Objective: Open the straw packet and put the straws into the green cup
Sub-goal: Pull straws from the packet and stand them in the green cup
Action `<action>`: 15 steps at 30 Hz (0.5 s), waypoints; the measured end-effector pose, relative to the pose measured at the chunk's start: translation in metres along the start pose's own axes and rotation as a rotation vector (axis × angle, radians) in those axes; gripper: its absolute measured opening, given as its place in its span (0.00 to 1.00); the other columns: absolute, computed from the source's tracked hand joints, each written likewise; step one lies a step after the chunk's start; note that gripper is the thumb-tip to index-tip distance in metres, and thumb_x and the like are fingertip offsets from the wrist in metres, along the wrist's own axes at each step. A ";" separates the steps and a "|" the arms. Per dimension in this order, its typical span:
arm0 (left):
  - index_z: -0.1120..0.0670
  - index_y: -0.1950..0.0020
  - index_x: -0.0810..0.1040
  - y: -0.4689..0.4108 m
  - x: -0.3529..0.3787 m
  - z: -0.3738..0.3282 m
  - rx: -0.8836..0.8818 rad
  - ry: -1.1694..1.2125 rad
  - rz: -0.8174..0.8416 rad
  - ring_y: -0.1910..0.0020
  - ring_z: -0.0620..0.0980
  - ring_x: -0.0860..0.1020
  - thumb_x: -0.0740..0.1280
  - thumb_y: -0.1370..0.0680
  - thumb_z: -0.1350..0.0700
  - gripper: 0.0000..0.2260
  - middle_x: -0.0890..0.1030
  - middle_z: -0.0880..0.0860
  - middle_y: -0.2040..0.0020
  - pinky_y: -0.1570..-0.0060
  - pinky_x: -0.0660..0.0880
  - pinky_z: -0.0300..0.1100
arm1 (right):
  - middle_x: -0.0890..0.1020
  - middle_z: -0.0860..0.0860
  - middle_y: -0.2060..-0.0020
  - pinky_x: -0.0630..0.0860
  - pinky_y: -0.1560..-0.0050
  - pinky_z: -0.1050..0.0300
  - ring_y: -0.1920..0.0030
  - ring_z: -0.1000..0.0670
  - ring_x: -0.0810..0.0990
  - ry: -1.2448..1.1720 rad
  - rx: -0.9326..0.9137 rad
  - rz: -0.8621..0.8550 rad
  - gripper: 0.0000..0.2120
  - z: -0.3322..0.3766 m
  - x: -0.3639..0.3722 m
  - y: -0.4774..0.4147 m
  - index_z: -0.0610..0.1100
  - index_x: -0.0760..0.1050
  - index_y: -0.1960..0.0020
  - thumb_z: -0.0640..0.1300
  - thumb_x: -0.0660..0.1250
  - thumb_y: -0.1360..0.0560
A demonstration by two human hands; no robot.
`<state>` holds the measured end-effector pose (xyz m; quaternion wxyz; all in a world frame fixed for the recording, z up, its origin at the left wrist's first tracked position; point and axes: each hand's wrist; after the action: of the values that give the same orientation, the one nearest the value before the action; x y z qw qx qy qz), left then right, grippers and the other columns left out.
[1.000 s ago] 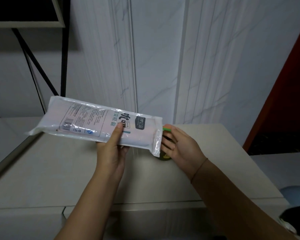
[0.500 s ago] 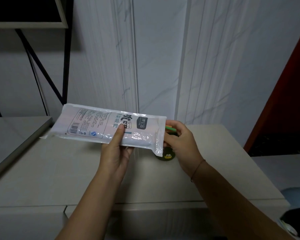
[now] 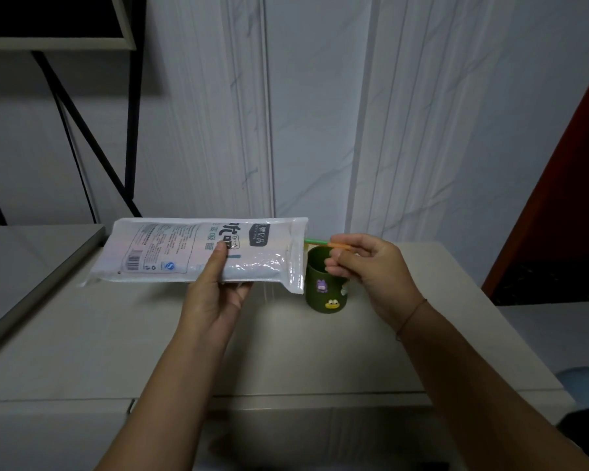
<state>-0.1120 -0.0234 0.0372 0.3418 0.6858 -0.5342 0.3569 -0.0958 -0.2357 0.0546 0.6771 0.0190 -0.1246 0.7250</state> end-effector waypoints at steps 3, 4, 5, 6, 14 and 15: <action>0.53 0.38 0.74 0.000 -0.001 0.002 -0.018 -0.010 -0.007 0.47 0.54 0.83 0.69 0.26 0.63 0.17 0.85 0.55 0.47 0.48 0.78 0.59 | 0.80 0.43 0.56 0.79 0.64 0.64 0.64 0.54 0.83 0.036 0.009 0.090 0.14 0.002 -0.001 -0.001 0.42 0.75 0.43 0.32 0.65 0.27; 0.53 0.38 0.74 0.001 -0.001 0.005 -0.025 -0.028 0.001 0.46 0.54 0.83 0.69 0.26 0.63 0.17 0.85 0.55 0.46 0.48 0.78 0.59 | 0.79 0.45 0.58 0.77 0.66 0.65 0.67 0.57 0.81 0.069 0.000 0.097 0.12 0.002 0.002 -0.001 0.43 0.74 0.44 0.33 0.64 0.25; 0.53 0.39 0.75 0.002 0.000 0.009 -0.032 -0.050 0.014 0.46 0.54 0.82 0.69 0.26 0.63 0.16 0.84 0.56 0.46 0.48 0.78 0.59 | 0.77 0.46 0.61 0.75 0.68 0.66 0.70 0.58 0.78 0.105 -0.009 0.093 0.09 0.001 0.006 0.000 0.44 0.74 0.45 0.35 0.63 0.24; 0.53 0.40 0.75 0.004 0.001 0.013 -0.041 -0.072 0.029 0.45 0.54 0.82 0.69 0.25 0.63 0.15 0.84 0.56 0.45 0.48 0.78 0.58 | 0.76 0.47 0.64 0.74 0.69 0.67 0.72 0.58 0.76 0.138 -0.018 0.080 0.07 0.000 0.011 0.001 0.44 0.74 0.47 0.37 0.61 0.23; 0.53 0.41 0.76 0.007 0.008 0.026 -0.074 -0.085 0.042 0.47 0.54 0.83 0.68 0.25 0.62 0.13 0.84 0.56 0.46 0.47 0.77 0.59 | 0.79 0.53 0.54 0.76 0.65 0.68 0.58 0.54 0.80 0.165 -0.024 0.014 0.11 -0.006 0.023 0.003 0.46 0.69 0.45 0.33 0.61 0.24; 0.53 0.41 0.76 0.006 0.008 0.026 -0.076 -0.085 0.041 0.47 0.54 0.83 0.68 0.25 0.62 0.13 0.84 0.56 0.46 0.47 0.78 0.59 | 0.80 0.53 0.55 0.77 0.65 0.66 0.59 0.53 0.81 0.161 -0.023 0.021 0.12 -0.005 0.022 0.004 0.46 0.69 0.44 0.33 0.62 0.24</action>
<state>-0.1137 -0.0506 0.0313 0.3372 0.6758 -0.5754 0.3138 -0.1004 -0.2134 0.0534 0.6773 -0.0486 -0.0784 0.7299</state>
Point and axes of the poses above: each hand's wrist, its own y-axis away from the middle knuckle, its own x-axis out of the palm, z = x × y
